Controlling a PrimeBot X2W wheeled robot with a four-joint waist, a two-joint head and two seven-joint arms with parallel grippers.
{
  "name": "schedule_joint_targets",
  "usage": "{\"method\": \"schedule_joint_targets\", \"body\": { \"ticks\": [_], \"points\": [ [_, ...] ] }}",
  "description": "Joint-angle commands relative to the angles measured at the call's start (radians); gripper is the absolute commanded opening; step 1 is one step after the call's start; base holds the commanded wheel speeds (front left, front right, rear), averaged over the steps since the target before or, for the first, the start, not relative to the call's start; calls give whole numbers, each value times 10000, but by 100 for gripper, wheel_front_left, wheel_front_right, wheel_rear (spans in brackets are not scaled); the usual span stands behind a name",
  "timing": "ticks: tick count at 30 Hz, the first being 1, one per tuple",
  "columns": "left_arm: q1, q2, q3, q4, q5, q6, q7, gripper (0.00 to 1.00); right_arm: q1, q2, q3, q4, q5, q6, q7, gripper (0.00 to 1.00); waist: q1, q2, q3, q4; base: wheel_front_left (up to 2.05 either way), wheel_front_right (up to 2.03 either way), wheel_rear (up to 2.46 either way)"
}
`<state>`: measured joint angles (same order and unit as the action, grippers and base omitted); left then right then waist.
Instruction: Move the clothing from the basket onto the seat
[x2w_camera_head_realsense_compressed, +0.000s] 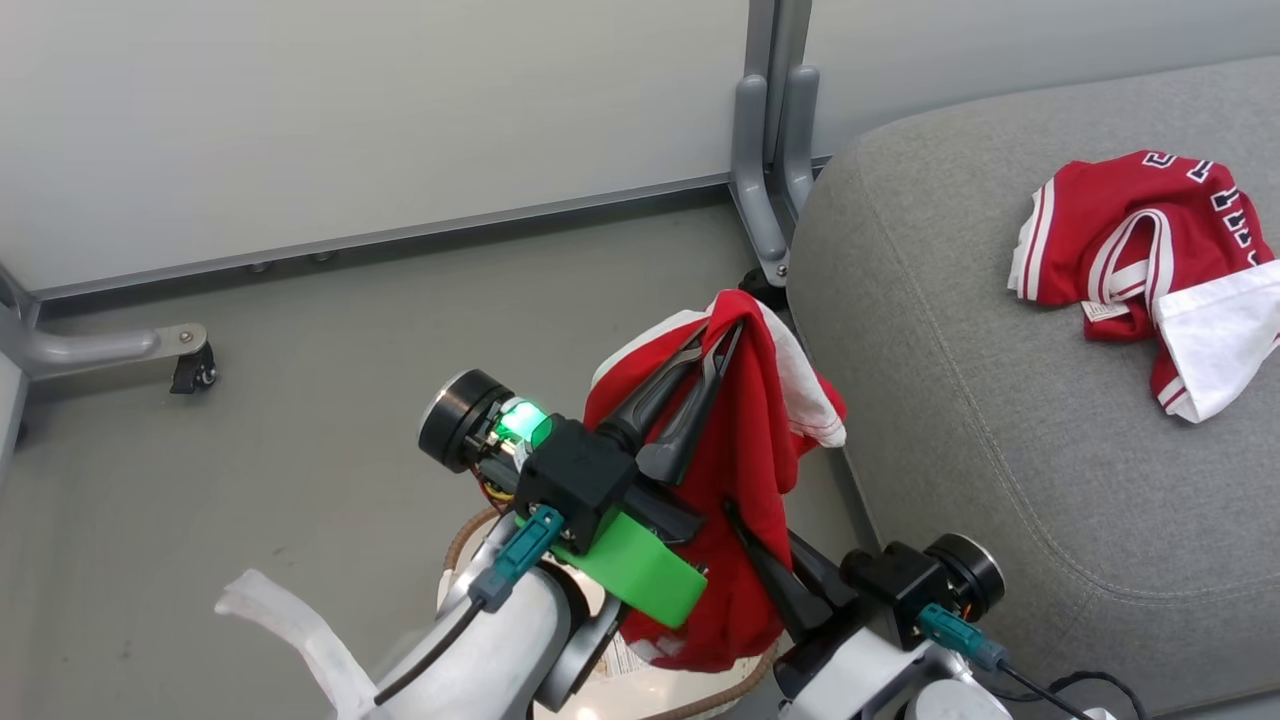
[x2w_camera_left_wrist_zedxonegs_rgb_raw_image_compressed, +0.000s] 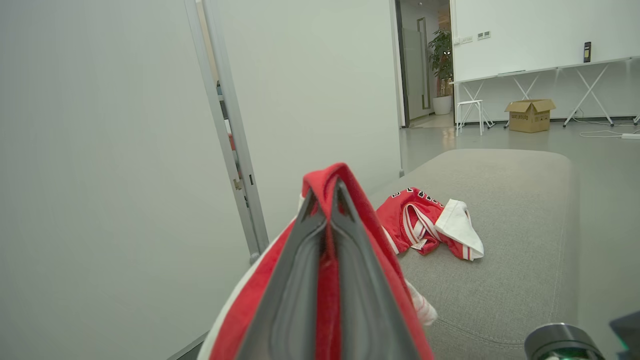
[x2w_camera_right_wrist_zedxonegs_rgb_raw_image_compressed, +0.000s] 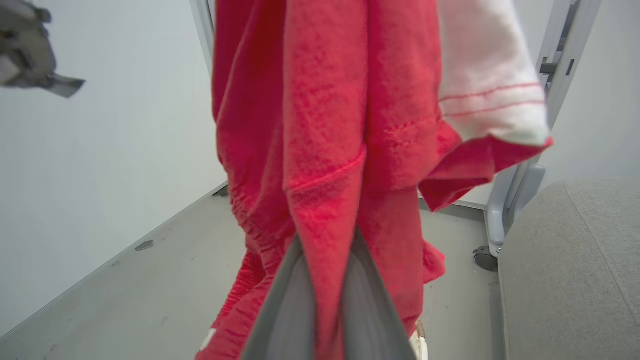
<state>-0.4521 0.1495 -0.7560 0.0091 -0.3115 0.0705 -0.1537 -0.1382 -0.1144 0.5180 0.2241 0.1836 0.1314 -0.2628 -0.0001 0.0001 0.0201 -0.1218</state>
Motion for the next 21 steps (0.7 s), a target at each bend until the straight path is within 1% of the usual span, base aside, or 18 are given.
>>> {"method": "schedule_joint_targets", "body": {
  "ticks": [1,7,8,10,11,12,21],
  "points": [
    [-15,105,1,67,-39,41,12,0,32,-47,-22,-45,50,-14,-30,0,1,-1,15,-33,0,0,0],
    [140,131,19,177,-238,62,-9,0,166,-79,8,-60,91,-14,-30,0,1,-1,-23,-85,0,0,0],
    [158,138,3,202,-261,58,20,10,191,-97,19,-66,92,-14,-30,0,1,-1,-35,-87,0,0,0],
    [163,143,-23,232,-250,68,59,47,212,-126,20,-75,127,-14,-30,0,1,-1,-49,-91,0,0,0],
    [166,143,-26,239,-257,83,54,91,215,-136,0,-84,137,-14,-30,0,1,-1,-54,-91,0,0,0],
    [181,149,-17,254,-254,125,45,100,221,-147,-29,-93,142,-14,-30,0,1,-1,-61,-92,0,0,0],
    [245,217,-58,356,-297,175,108,100,247,-152,-244,-154,27,-12,-30,0,1,-1,-66,-88,0,0,0]
  ]
}}
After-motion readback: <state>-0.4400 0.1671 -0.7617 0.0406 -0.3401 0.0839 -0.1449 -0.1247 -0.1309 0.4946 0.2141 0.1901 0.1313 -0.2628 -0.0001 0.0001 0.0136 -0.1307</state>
